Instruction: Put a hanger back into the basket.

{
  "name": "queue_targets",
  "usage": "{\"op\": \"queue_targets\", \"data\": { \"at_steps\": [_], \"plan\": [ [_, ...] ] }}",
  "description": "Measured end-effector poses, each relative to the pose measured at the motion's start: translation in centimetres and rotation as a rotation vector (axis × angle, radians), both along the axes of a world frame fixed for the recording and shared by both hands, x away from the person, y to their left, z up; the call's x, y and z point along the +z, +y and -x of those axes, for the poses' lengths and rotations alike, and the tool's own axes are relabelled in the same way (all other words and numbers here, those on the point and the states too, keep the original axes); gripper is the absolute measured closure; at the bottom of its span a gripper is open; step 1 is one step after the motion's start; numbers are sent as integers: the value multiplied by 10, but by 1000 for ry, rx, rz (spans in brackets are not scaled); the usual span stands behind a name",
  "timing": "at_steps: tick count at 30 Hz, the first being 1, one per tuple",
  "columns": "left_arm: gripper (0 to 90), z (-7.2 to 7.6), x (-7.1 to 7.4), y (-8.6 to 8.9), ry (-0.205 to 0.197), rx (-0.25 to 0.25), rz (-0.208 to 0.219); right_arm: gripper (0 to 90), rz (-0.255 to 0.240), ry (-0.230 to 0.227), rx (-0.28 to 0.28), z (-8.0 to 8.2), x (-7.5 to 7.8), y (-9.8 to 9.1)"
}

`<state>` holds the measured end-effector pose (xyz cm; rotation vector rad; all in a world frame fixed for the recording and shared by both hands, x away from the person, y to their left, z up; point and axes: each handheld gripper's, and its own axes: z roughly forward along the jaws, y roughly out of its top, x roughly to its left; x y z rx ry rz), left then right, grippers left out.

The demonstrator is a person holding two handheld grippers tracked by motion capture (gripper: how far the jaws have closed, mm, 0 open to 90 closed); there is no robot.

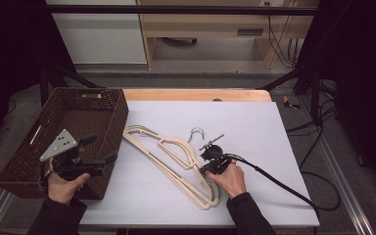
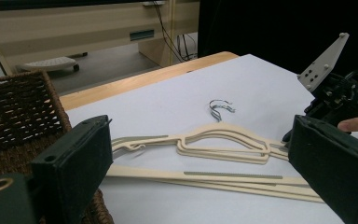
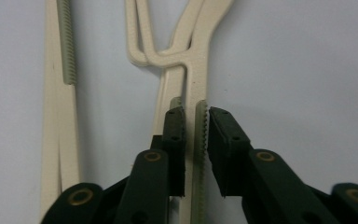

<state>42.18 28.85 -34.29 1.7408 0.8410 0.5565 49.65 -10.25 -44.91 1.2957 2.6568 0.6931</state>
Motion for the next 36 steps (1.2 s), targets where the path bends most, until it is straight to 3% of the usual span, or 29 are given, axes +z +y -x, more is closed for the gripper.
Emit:
{"op": "queue_targets", "data": {
  "at_steps": [3,8,15,20,24,26,34,36],
  "plan": [
    [58,0,0,-1,1,-1,-2,779,5,1,17,-1,-2,-1],
    [59,0,-1,-1,6,-1,-1,789,4,6,-10,-2,-1,-1],
    [59,-1,-1,-1,8,-4,-2,739,18,22,4,-4,-4,0],
    [59,-1,-2,-2,8,-7,-7,785,36,6,10,-3,-4,1],
    [60,-1,-2,-3,8,-10,-8,796,26,32,1,-4,-3,0],
    [60,-1,-2,-3,10,-11,-7,798,42,16,2,-4,-2,-1],
    [61,-1,-2,-4,10,-13,-8,803,-6,-55,0,-2,15,-10],
    [62,-1,-1,-3,8,-14,-10,804,-27,-54,-12,-1,19,-12]
  ]
}}
